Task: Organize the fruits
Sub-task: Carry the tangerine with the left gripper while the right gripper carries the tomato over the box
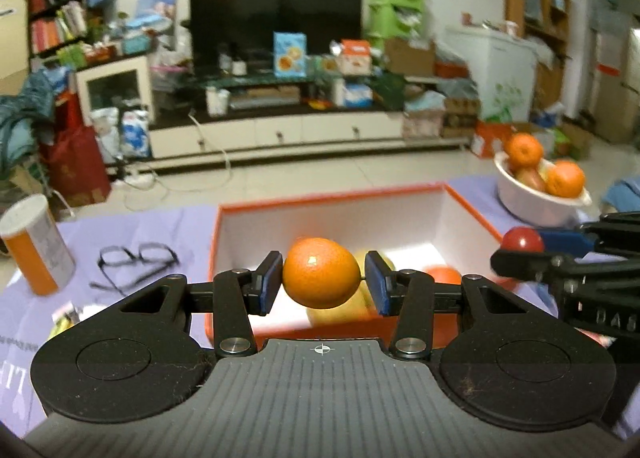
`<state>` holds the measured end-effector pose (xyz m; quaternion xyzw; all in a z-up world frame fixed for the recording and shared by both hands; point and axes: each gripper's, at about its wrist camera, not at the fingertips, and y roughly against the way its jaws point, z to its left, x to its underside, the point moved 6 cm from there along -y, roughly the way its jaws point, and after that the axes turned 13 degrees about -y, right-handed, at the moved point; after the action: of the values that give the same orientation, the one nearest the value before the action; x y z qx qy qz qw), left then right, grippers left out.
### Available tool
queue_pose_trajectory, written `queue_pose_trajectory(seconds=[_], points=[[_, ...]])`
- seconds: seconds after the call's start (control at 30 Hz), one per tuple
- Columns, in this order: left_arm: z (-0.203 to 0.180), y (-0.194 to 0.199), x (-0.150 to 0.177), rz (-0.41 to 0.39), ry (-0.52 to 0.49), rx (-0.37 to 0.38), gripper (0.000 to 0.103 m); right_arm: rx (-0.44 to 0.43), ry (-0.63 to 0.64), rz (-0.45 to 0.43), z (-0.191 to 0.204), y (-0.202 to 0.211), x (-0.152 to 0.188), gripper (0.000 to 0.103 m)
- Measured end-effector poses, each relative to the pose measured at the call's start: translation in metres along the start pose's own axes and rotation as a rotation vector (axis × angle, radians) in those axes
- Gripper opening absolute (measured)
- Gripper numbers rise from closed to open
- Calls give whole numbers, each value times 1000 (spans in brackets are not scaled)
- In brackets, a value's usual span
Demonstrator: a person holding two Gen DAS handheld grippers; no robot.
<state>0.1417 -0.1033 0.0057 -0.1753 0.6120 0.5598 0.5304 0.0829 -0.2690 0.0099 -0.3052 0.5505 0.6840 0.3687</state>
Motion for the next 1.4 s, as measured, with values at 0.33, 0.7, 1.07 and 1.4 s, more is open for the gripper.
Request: queue_pose_trajectory(seconds=[0.33,0.7,1.07,1.4], points=[[13,-67,13,98,33,-91,15,80,-31,46,-1,-87,-11,28],[5,-89,21,143,24,-102,15,87,-35,113,3,-107,5,28],[7,-93,23,164,24,-105,15,112,-37,142,3,-115,10,28],[11,-94,26,170,33,-110,15,114,-32,153,7,-117,15,28]])
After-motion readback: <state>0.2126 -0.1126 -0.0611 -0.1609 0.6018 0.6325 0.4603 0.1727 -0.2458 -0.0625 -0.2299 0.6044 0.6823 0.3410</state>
